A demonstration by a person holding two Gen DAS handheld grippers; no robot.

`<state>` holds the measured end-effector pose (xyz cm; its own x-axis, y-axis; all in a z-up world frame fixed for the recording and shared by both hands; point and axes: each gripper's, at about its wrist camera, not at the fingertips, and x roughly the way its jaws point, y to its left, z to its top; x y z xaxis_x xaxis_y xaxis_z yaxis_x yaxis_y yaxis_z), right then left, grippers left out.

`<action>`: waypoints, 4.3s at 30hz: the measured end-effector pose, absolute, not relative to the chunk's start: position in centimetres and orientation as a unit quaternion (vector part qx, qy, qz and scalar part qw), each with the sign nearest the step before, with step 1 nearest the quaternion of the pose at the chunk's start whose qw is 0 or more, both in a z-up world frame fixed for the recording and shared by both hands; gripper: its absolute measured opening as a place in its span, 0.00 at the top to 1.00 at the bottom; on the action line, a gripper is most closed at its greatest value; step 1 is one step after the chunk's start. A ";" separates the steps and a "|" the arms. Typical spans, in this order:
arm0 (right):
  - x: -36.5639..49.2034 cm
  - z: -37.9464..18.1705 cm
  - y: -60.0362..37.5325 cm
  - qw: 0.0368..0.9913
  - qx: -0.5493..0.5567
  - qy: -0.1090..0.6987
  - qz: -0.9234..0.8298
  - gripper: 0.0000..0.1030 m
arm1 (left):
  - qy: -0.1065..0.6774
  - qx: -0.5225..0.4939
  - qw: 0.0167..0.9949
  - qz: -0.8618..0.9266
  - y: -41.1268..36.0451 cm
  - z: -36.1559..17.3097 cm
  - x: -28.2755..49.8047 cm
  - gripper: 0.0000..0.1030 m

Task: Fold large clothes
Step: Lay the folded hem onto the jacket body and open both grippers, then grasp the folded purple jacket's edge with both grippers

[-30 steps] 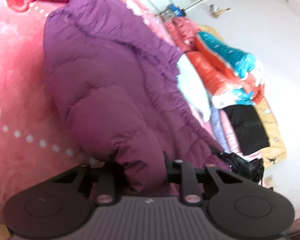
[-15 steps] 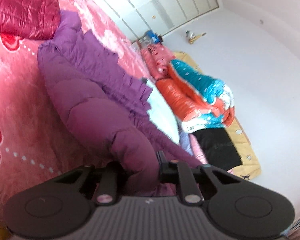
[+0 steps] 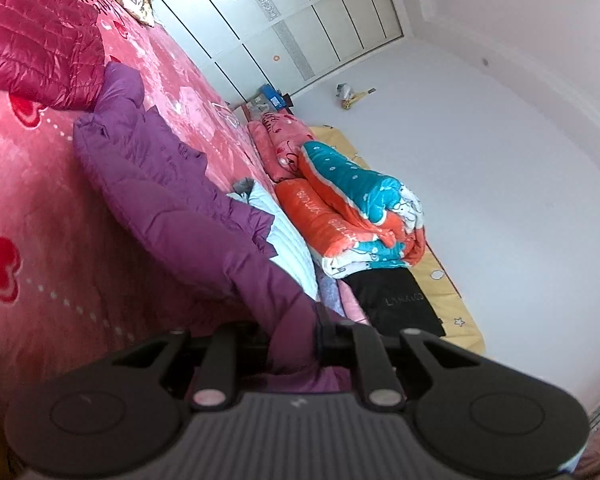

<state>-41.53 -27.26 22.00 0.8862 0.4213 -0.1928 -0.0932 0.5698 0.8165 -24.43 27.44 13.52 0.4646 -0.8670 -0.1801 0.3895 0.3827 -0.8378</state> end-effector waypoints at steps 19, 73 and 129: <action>-32.8 19.1 -33.1 0.789 0.601 0.095 0.087 0.75 | 0.278 -0.522 0.741 -0.318 30.5 13.0 -17.5 0.86; -9.0 16.7 -27.6 0.977 0.142 0.137 0.079 0.00 | 0.281 -0.105 0.894 -0.332 14.3 14.1 -3.2 0.27; 5.0 8.4 -26.6 0.957 0.108 0.269 -0.029 0.00 | 0.243 -0.007 0.947 -0.208 4.9 2.8 14.7 0.32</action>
<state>5.01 -26.64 8.38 0.8536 0.0022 -0.5209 0.1140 0.9750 0.1909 14.73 4.94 2.85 0.7954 -0.3967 -0.4582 0.3900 0.9137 -0.1140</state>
